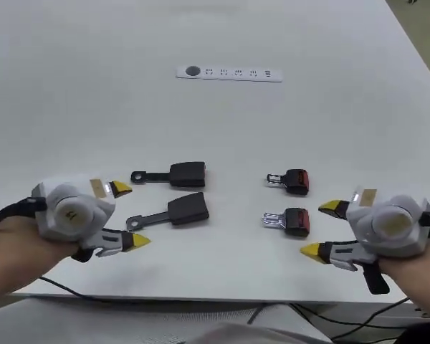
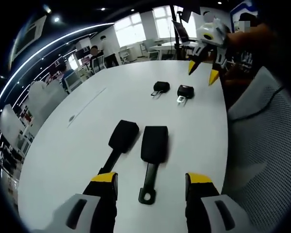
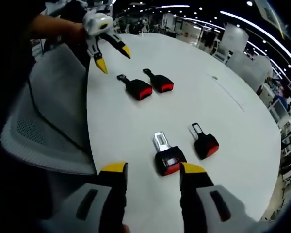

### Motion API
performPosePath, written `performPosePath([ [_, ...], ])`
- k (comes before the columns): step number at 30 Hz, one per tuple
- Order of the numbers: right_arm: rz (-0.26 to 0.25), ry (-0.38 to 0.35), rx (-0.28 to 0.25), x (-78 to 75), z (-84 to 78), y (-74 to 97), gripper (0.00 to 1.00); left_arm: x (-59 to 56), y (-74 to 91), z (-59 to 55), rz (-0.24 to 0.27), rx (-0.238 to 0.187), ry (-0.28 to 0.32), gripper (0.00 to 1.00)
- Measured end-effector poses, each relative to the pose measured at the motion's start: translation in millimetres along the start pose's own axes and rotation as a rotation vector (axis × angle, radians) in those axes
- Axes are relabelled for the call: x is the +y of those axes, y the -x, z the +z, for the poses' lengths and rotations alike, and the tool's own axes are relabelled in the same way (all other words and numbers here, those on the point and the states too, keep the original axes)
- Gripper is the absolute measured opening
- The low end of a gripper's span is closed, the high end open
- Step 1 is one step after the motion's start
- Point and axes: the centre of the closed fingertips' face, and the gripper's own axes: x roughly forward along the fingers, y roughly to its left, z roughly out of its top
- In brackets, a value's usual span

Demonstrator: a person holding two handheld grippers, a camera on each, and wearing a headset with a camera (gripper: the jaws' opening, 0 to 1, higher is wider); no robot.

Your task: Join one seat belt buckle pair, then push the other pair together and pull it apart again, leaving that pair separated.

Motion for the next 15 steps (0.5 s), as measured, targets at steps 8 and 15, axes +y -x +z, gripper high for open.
performPosePath([
  [8, 0.004, 0.029, 0.001, -10.7, 6.6, -14.4, 0.43, -2.6, -37.5, 13.1, -0.062, 0.002, -0.026, 0.56],
  [15, 0.027, 0.077, 0.037, -18.7, 2.6, -28.7, 0.42, -7.4, -64.8, 11.5, -0.119, 0.031, -0.05, 0.55],
])
